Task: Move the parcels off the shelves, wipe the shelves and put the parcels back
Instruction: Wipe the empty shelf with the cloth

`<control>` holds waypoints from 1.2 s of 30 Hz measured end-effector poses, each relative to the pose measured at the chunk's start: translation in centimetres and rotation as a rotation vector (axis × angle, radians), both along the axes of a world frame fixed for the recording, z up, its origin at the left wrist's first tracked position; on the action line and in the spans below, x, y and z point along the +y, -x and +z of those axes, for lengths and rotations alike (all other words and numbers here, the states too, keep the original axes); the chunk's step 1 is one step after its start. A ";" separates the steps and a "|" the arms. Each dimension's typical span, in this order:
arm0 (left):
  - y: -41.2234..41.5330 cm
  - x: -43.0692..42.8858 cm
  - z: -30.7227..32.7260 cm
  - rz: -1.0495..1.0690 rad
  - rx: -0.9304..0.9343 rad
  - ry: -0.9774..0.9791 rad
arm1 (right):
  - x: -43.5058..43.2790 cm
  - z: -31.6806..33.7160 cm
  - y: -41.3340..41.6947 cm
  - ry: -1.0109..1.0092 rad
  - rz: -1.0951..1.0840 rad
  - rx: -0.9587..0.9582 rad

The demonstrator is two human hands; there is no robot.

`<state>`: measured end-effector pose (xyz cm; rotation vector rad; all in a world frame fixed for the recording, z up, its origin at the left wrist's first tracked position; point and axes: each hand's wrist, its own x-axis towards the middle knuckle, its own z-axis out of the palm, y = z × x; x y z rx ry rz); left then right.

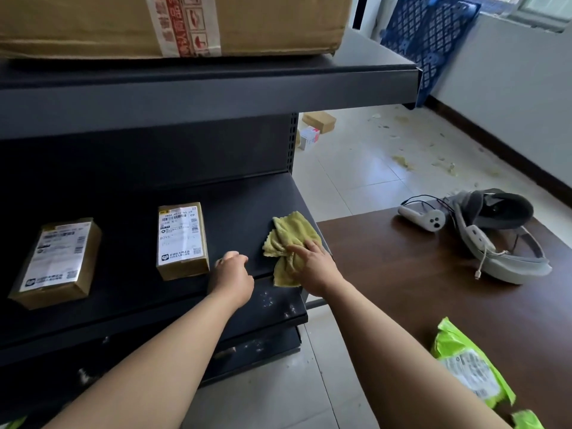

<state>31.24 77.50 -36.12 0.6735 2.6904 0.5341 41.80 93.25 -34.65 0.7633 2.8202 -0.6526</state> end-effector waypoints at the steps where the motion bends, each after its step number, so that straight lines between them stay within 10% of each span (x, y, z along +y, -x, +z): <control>1: 0.0 0.1 0.0 0.011 0.009 -0.004 | 0.3 -0.2 -0.2 -0.011 -0.004 0.005; 7: 0.0 0.2 0.0 0.060 0.020 -0.022 | 1.7 -1.3 -2.3 -0.201 -0.045 0.093; 19: -2.8 -1.5 2.4 0.110 -0.077 -0.114 | 3.3 0.7 -6.4 0.283 -0.395 0.342; 26: -6.6 -3.7 5.2 0.195 -0.270 -0.396 | 2.1 5.5 -8.0 0.660 -0.141 0.235; 31: -9.8 -6.9 7.3 0.334 -0.619 -0.569 | -1.4 8.0 -7.6 0.690 0.135 0.075; 36: -10.9 -11.5 8.2 0.457 -0.586 -0.702 | -6.3 9.1 -6.4 0.622 0.333 -0.088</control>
